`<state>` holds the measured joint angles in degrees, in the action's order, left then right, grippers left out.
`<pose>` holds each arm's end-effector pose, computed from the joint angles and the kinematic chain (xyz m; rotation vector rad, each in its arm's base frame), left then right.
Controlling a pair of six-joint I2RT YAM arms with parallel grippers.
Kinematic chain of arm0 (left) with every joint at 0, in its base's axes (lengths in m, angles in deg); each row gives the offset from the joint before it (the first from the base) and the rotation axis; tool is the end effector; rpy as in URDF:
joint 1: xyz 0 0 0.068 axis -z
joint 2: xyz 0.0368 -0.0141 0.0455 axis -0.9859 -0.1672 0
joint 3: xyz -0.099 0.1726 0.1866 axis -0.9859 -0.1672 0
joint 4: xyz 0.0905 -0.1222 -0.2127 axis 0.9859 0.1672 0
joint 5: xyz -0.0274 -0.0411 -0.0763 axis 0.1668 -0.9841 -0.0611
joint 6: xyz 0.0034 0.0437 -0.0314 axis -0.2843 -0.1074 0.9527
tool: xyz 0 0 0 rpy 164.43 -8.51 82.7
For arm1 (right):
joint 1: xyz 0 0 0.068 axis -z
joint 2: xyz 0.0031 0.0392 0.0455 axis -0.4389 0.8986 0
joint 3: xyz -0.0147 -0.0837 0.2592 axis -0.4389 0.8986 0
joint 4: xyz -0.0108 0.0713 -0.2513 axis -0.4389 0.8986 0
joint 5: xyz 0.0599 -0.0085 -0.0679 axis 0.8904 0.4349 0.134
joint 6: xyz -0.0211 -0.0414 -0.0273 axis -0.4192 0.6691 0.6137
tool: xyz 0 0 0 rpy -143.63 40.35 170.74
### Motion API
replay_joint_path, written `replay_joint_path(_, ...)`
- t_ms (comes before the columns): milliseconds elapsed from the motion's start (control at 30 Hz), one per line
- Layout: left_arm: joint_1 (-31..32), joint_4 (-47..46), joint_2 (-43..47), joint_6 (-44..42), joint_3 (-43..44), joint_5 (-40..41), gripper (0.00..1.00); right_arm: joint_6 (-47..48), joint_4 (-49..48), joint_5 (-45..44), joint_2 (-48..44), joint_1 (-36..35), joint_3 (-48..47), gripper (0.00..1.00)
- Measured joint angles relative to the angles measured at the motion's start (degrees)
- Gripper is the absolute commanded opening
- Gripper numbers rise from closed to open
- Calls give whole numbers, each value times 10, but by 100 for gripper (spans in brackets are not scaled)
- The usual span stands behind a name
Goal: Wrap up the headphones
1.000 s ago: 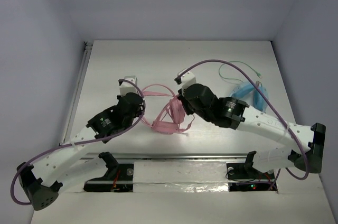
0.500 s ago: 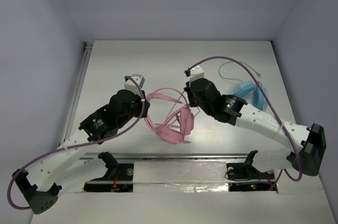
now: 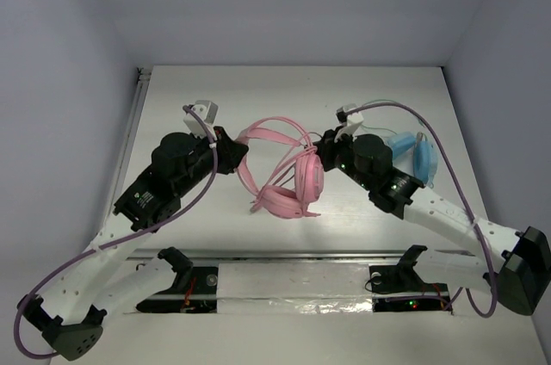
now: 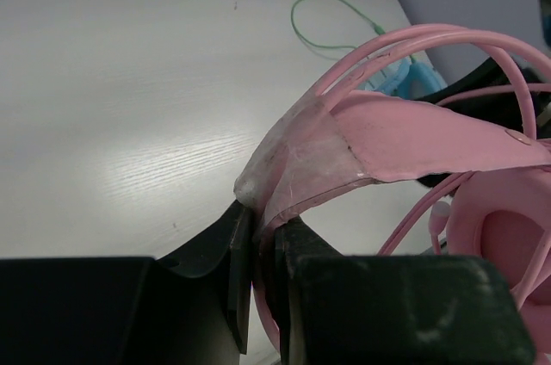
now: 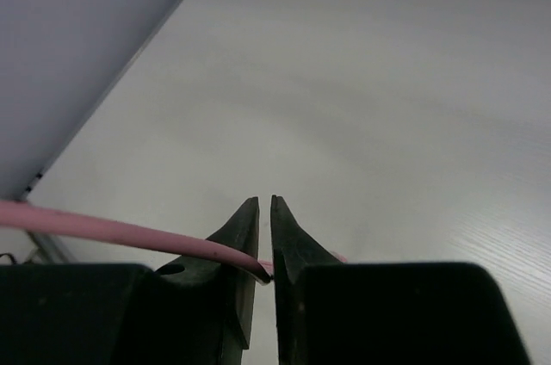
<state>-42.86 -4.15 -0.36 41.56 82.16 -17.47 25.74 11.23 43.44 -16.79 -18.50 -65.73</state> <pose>0.1372 -0.1053 0.3908 0.2095 1.7560 -0.7939 0.1865 0.1763 0.3151 -0.2851 1.7893 0.6799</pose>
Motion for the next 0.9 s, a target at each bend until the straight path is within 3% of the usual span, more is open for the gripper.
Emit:
replay_joint_path(367,-5,-47,-4,36,37,-1,0,-59,-217,119,39,3,87,28)
replay_joint_path(633,-9,-85,-28,55,100,6,0,-94,-342,150,89,3,157,37)
replay_joint_path(900,-10,-109,-49,68,118,6,0,-111,-423,156,152,3,173,38)
